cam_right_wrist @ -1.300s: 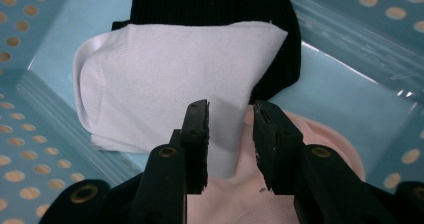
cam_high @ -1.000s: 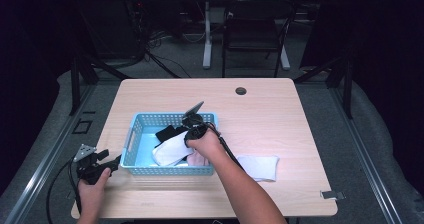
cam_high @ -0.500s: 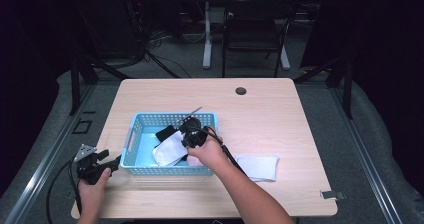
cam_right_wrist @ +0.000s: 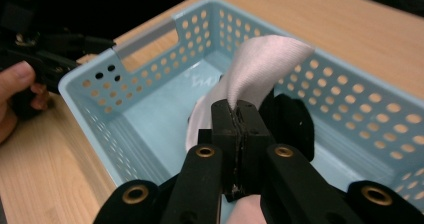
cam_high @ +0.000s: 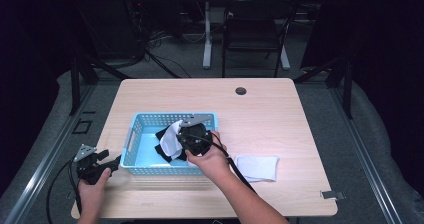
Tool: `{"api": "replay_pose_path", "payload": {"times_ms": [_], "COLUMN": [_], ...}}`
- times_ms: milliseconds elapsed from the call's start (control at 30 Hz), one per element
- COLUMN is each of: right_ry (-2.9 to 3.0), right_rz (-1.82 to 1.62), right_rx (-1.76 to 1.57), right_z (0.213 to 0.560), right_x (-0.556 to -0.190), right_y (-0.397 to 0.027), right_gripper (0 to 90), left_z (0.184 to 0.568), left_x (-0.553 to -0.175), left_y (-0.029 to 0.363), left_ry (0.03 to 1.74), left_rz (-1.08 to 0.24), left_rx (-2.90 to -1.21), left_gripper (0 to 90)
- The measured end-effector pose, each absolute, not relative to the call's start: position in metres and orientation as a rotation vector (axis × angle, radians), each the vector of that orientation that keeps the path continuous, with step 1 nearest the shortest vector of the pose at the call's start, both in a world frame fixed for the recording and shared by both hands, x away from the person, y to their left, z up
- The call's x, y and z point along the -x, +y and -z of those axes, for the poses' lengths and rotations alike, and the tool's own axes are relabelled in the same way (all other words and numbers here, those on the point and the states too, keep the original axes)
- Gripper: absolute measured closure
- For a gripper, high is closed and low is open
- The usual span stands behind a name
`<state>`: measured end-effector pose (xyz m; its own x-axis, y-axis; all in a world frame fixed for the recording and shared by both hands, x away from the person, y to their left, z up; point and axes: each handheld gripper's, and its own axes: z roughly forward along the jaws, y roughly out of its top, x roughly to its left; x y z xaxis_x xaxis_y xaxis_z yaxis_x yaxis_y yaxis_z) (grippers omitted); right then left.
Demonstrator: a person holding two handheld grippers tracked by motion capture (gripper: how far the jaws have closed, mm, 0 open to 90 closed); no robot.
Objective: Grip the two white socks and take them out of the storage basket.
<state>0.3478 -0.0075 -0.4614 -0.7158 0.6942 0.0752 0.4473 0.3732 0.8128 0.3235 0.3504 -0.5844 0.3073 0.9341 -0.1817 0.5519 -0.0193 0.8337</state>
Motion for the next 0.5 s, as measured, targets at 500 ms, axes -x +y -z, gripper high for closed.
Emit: {"api": "replay_pose_path", "payload": {"times_ms": [500], "right_ry": [2.203], "right_rz": [-1.409], "right_rx": [-0.977], "right_z": [0.425], "right_x": [-0.325], "right_y": [-0.047], "right_gripper": [89.0], "left_z": [0.585], "left_x": [-0.324], "left_y": [0.35], "left_ry": [1.366], "left_rz": [-0.545], "left_rx": [-1.698], "left_gripper": [23.9]}}
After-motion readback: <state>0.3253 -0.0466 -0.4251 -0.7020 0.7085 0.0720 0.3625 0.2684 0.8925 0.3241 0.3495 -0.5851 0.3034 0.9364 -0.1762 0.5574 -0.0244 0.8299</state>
